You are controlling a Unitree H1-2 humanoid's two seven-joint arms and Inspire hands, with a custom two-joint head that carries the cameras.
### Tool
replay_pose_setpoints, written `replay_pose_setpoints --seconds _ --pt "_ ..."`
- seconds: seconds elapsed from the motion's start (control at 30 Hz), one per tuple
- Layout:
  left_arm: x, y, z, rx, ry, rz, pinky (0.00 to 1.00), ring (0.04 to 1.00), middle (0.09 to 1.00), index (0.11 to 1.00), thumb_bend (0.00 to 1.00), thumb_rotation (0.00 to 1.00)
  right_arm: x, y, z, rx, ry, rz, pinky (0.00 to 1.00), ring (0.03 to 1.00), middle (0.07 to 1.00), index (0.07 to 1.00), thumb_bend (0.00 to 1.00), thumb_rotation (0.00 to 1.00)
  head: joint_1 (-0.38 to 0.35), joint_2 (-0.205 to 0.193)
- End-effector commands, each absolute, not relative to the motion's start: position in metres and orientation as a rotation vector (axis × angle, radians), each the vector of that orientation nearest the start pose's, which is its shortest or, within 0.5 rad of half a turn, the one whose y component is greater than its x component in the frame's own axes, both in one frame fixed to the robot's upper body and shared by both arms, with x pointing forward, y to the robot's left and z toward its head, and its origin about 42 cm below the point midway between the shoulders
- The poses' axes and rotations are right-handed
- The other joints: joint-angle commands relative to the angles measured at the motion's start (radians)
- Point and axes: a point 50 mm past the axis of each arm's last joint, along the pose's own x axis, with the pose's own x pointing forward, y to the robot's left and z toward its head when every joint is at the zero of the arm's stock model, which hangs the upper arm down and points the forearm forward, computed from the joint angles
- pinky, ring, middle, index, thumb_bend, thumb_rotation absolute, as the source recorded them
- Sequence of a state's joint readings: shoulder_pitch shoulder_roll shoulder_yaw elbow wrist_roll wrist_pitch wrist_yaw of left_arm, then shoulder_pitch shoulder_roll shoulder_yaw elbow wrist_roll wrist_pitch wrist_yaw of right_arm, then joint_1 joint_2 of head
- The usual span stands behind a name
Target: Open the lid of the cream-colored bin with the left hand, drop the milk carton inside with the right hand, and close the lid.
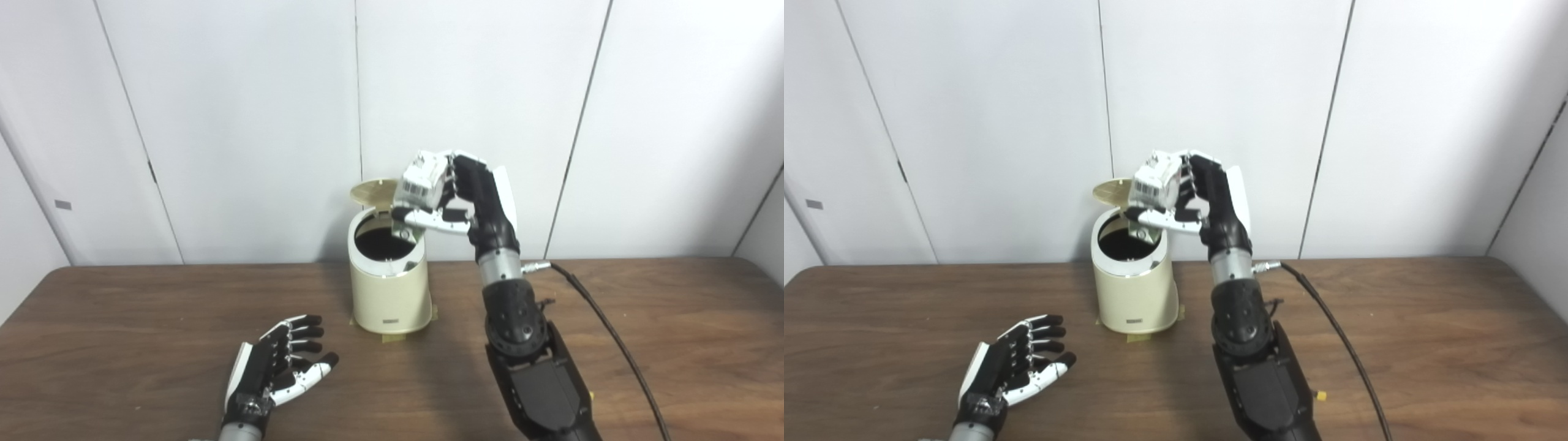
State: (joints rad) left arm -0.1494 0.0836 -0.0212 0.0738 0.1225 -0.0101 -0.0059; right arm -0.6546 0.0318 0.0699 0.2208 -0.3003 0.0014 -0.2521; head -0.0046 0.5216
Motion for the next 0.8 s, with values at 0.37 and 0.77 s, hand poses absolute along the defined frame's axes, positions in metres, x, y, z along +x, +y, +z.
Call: replay_pose_setpoints --seconds 0.37,0.77 --pt "0.338 0.224 0.132 0.225 -0.122 -0.05 0.58 0.657 0.705 0.722 0.63 0.1 0.451 -0.108 0.306 -0.225 -0.571 -0.057 0.28 0.329 0.46 0.503 0.53 0.0 0.004 0.01" --pt "0.337 0.22 0.134 0.223 -0.125 -0.048 0.57 0.655 0.701 0.722 0.63 0.11 0.47 -0.084 0.304 -0.237 -0.527 -0.044 0.24 0.31 0.451 0.509 0.53 0.0 0.02 0.017"
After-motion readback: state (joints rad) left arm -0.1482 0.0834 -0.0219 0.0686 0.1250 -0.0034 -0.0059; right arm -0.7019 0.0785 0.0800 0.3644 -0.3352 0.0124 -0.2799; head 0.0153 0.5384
